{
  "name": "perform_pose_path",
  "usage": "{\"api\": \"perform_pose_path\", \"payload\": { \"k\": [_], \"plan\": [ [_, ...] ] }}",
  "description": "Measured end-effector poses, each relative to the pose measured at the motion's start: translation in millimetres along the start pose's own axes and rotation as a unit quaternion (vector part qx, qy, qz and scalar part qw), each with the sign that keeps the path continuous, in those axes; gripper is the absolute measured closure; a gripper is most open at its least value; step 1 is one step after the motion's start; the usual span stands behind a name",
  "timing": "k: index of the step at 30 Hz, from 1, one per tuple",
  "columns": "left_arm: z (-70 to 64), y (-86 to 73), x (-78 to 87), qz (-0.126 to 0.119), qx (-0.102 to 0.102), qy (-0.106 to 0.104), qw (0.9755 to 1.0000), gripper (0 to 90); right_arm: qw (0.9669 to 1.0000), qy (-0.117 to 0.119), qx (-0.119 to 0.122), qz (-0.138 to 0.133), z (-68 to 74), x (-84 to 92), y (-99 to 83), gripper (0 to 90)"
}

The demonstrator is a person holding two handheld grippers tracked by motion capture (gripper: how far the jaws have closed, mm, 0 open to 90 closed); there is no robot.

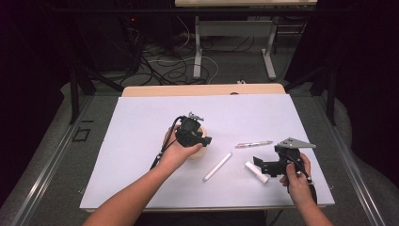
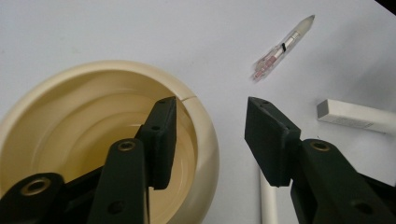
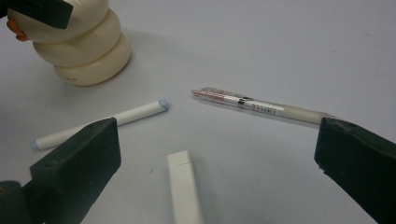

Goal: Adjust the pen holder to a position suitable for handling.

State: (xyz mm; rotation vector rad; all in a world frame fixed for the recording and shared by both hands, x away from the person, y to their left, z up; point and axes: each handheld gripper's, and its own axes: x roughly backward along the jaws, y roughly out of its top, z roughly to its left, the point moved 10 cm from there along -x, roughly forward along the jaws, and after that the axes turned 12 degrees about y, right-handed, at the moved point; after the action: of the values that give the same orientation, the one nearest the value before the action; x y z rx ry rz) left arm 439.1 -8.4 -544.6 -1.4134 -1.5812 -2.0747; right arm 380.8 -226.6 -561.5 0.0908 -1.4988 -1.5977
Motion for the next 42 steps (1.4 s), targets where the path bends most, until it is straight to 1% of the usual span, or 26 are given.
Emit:
{"api": "perform_pose_path", "payload": {
  "k": [1, 2, 3, 4, 5, 6, 9, 13, 14, 16, 17, 21, 22, 25, 27, 28, 30, 32, 33, 35, 36, 37, 39, 42],
  "plan": [
    [0.5, 0.8, 0.6, -0.006, -0.001, 0.002, 1.0, 52.6, 1.0, 0.0, 0.0, 0.0, 0.0, 0.0, 0.1, 0.2],
    [1.7, 0.7, 2.3, -0.006, -0.005, 0.002, 1.0, 51.7, 1.0, 0.0, 0.0, 0.0, 0.1, 0.1, 0.1, 0.2],
    [1.8, 2.0, 2.4, -0.016, 0.001, 0.004, 0.9999, 51.0, 1.0, 0.0, 0.0, 0.0, 0.2, 0.1, 0.1, 0.2],
    [3.4, 2.7, 3.0, -0.023, -0.003, 0.007, 0.9997, 50.4, 1.0, 0.0, 0.0, 0.0, 0.3, 0.0, 0.1, 0.2],
    [3.7, 2.7, 4.2, -0.023, -0.002, 0.006, 0.9997, 49.7, 1.0, 0.0, 0.0, 0.0, 0.3, 0.0, 0.1, 0.2],
    [4.8, 4.0, 4.6, -0.032, -0.005, 0.01, 0.9994, 49.1, 1.0, 0.0, 0.0, 0.0, 0.2, -0.1, 0.1, 0.2],
    [6.7, 6.2, 9.2, -0.045, -0.01, 0.013, 0.9989, 47.1, 1.0, 0.0, 0.0, 0.0, 0.3, -0.1, 0.1, 0.2],
    [5.5, 11.2, 19.2, -0.069, -0.004, -0.001, 0.9976, 44.8, 1.0, 0.001, 0.002, 0.0, 0.3, 0.4, 0.4, 0.2],
    [6.1, 11.7, 22.1, -0.072, -0.015, -0.003, 0.9973, 44.7, 1.0, 0.001, 0.001, 0.0, 0.2, 0.4, 0.3, 0.2],
    [4.9, 13.4, 27.5, -0.084, -0.022, -0.006, 0.9962, 43.7, 1.0, 0.001, 0.001, 0.0, 0.2, 0.4, 0.3, 0.2],
    [3.7, 14.3, 30.5, -0.092, -0.021, -0.01, 0.9955, 43.4, 1.0, 0.0, 0.002, 0.0, 0.3, 0.4, 0.4, 0.2],
    [0.2, 15.1, 37.8, -0.107, -0.024, -0.021, 0.9937, 42.0, 1.0, 0.0, 0.003, -0.001, 0.4, 0.7, 0.8, 0.2],
    [-0.7, 14.5, 39.7, -0.108, -0.028, -0.024, 0.9935, 41.6, 1.0, 0.0, 0.003, -0.001, 0.4, 0.7, 0.7, 0.2],
    [-4.7, 13.0, 44.3, -0.115, -0.028, -0.03, 0.9925, 40.4, 1.0, 0.0, 0.003, -0.001, 0.6, 0.8, 0.8, 0.2],
    [-7.8, 10.8, 46.3, -0.114, -0.03, -0.032, 0.9925, 39.9, 1.0, 0.0, 0.003, -0.001, 0.7, 0.8, 0.8, 0.2],
    [-8.3, 8.8, 47.5, -0.11, -0.037, -0.031, 0.9928, 39.7, 1.0, 0.001, 0.003, -0.001, 0.7, 0.8, 0.8, 0.2],
    [-10.8, 7.9, 49.2, -0.116, -0.029, -0.029, 0.9924, 38.0, 1.0, 0.0, 0.003, -0.001, 0.7, 0.7, 0.8, 0.2],
    [-12.6, 6.0, 50.8, -0.118, -0.035, -0.028, 0.992, 35.5, 1.0, 0.0, 0.003, -0.001, 0.8, 0.7, 0.9, 0.2],
    [-14.2, 4.7, 51.4, -0.118, -0.032, -0.029, 0.9921, 35.2, 1.0, 0.0, 0.003, -0.001, 0.8, 0.7, 0.8, 0.2],
    [-17.0, 2.2, 51.9, -0.12, -0.03, -0.029, 0.9918, 30.4, 1.0, 0.0, 0.003, 0.001, 0.8, 0.9, 0.5, 0.2],
    [-19.5, 1.6, 52.3, -0.125, -0.028, -0.031, 0.9913, 28.8, 1.0, 0.0, 0.003, 0.0, 0.8, 0.7, 0.5, 0.2],
    [-21.8, 0.6, 52.6, -0.128, -0.032, -0.036, 0.9906, 27.6, 1.0, 0.0, 0.003, 0.001, 0.9, 0.7, 0.5, 0.2],
    [-25.5, -1.3, 52.7, -0.131, -0.038, -0.036, 0.99, 23.1, 1.0, -0.001, 0.003, 0.001, 0.8, 0.6, 0.5, 0.2],
    [-32.7, -4.0, 52.5, -0.137, -0.048, -0.046, 0.9883, 18.3, 1.0, -0.001, 0.003, 0.0, 1.0, 0.6, 0.6, 0.2]
  ]
}}
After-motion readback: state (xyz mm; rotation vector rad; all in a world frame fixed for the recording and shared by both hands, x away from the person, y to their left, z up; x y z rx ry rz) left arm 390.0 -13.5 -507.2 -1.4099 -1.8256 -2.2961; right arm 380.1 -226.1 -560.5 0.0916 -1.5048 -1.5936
